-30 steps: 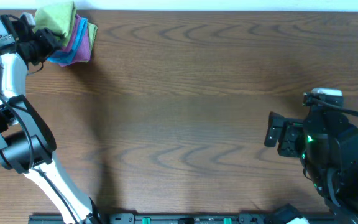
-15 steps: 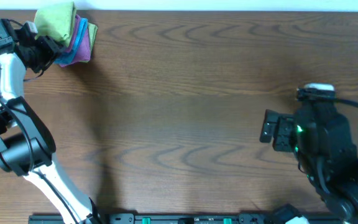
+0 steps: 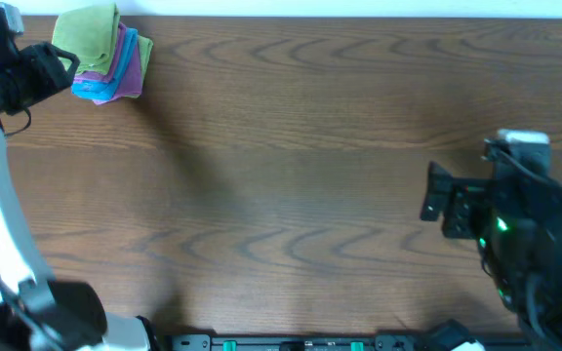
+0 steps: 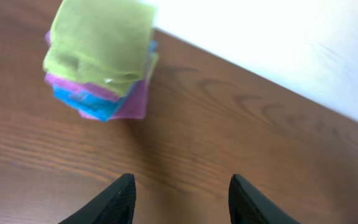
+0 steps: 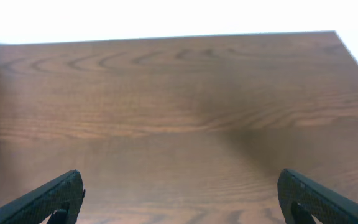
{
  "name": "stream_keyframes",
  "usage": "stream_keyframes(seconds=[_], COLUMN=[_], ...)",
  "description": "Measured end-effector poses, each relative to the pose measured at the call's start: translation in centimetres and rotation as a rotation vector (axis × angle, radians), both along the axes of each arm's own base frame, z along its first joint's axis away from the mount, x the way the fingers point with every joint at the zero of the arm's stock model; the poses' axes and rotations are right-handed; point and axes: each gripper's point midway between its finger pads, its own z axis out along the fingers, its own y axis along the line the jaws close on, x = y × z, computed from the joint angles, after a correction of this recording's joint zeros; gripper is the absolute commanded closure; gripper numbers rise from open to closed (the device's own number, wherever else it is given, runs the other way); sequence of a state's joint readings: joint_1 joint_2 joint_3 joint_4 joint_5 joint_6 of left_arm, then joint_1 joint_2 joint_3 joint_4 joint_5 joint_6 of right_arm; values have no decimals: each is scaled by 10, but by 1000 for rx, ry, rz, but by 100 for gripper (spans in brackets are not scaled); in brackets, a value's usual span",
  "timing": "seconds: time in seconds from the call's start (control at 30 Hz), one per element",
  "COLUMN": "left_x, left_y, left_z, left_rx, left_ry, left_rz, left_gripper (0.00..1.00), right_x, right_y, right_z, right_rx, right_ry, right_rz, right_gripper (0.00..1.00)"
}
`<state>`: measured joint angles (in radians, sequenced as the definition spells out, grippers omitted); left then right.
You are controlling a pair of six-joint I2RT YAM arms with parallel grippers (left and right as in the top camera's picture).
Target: Fold the cloth
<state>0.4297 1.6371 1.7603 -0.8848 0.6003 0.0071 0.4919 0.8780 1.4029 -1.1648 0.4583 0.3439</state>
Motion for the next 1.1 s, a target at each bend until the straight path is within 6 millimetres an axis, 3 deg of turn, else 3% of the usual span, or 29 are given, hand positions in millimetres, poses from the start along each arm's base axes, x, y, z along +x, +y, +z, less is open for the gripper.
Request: stream_keyframes(seconds=[0.07, 0.17, 0.23, 0.27, 0.33, 0.43, 1.1], left_x=[-20, -40, -52, -57, -65, -68, -66], left_y=[-28, -62, -85, -95, -108, -114, -109], left_z=[23, 41, 56, 62, 71, 74, 66], left_rx=[61, 123, 181, 204, 238, 260, 281], left_ry=[-36, -66, -104, -119, -148, -157, -120], left_rz=[-82, -163, -215, -233, -261, -271, -250], left_gripper=[51, 44, 35, 4, 4, 5, 4], right_x=[-15, -39, -57, -64, -71, -74, -75], right_y=[-10, -23, -34, -39, -44, -47, -48], right_z=[8, 9, 9, 9, 10, 7, 6], right_rx=[-3, -5, -7, -9, -9, -20, -27], right_ry=[-35, -50, -66, -72, -85, -74, -66], right_rz=[2, 4, 1, -4, -10, -12, -15], right_gripper=[1, 1, 1, 1, 1, 1, 1])
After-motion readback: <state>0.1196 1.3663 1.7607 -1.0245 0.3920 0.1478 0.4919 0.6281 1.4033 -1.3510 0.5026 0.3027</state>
